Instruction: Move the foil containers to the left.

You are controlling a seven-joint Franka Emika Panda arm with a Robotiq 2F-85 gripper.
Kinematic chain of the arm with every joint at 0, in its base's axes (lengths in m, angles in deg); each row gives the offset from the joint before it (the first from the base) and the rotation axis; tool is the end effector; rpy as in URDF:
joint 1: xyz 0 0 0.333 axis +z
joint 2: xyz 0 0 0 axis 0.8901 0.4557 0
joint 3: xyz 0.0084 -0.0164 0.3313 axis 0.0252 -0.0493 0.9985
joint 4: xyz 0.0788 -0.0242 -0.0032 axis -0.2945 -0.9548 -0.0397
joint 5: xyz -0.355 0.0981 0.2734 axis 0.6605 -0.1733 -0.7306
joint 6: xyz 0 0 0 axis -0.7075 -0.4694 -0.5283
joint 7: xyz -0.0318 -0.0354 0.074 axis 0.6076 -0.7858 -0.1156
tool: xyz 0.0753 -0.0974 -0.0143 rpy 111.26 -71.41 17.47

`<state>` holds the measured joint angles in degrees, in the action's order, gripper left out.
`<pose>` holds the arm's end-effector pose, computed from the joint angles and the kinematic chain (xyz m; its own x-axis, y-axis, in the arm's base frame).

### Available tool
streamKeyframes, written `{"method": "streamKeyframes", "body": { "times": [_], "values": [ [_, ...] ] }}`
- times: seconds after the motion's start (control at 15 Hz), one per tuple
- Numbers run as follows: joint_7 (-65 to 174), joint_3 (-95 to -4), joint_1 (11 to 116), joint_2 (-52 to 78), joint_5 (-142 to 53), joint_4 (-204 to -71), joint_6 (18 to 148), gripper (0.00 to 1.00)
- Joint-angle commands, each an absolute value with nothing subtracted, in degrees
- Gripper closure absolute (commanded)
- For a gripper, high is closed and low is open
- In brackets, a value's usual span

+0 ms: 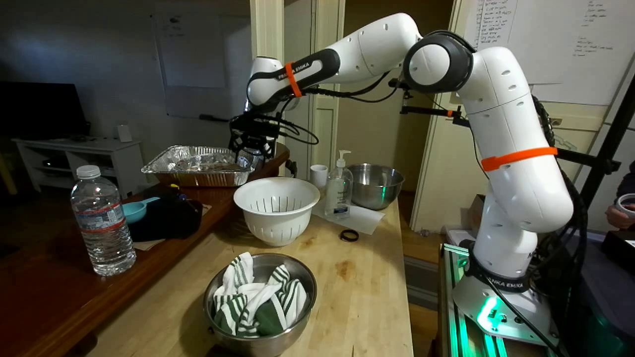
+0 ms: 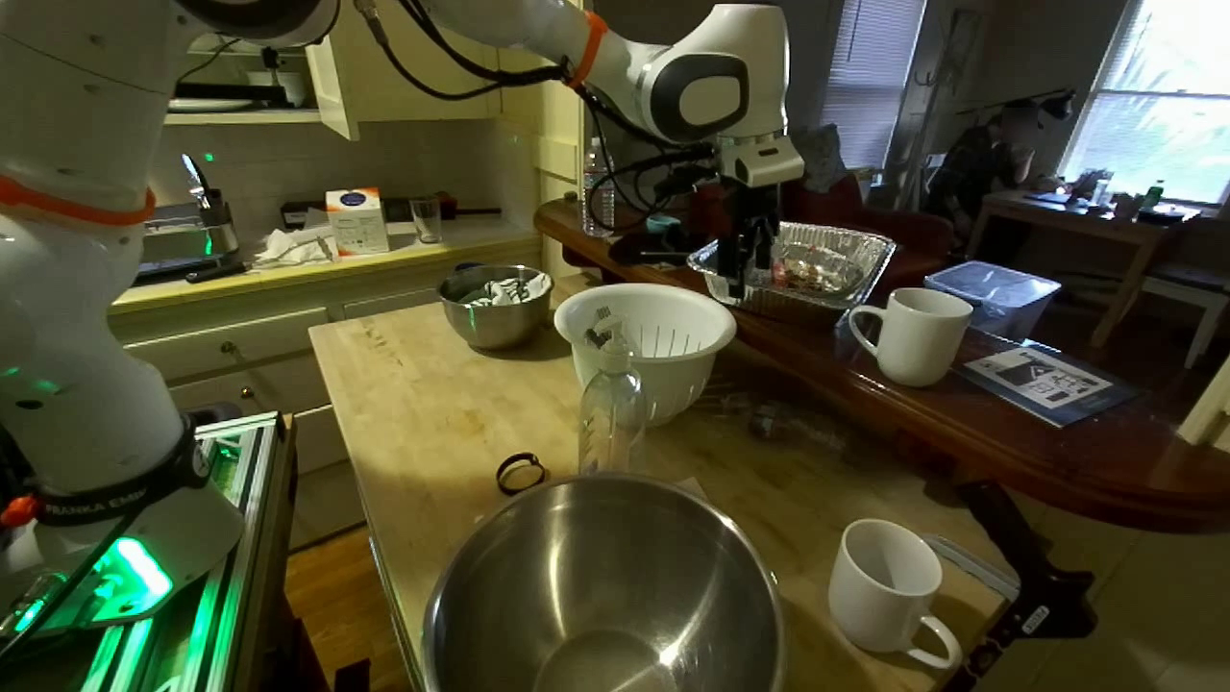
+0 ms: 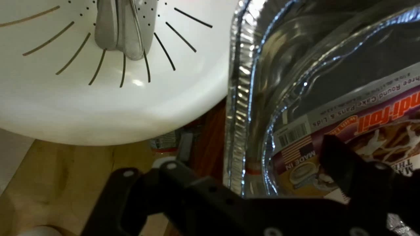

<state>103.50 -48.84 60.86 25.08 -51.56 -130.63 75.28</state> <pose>0.7878 -0.0605 0.3806 0.4784 -0.8724 0.1001 -0.8471 -0.4885 -0.2091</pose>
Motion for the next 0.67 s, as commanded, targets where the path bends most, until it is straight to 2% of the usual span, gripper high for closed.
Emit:
{"method": "streamKeyframes", "body": {
  "times": [0.0,0.07,0.13,0.2,0.6],
  "values": [
    [102.4,-49.3,61.4,27.3,-53.4,-128.0,73.2,0.30],
    [102.4,-49.4,61.4,27.5,-53.3,-127.9,73.2,0.31],
    [102.5,-49.4,61.4,27.7,-53.3,-127.8,73.1,0.37],
    [102.6,-49.5,61.5,27.8,-53.2,-127.7,73.1,0.47],
    [103.6,-50.2,61.8,27.6,-52.4,-127.3,72.1,0.92]
  ]
}}
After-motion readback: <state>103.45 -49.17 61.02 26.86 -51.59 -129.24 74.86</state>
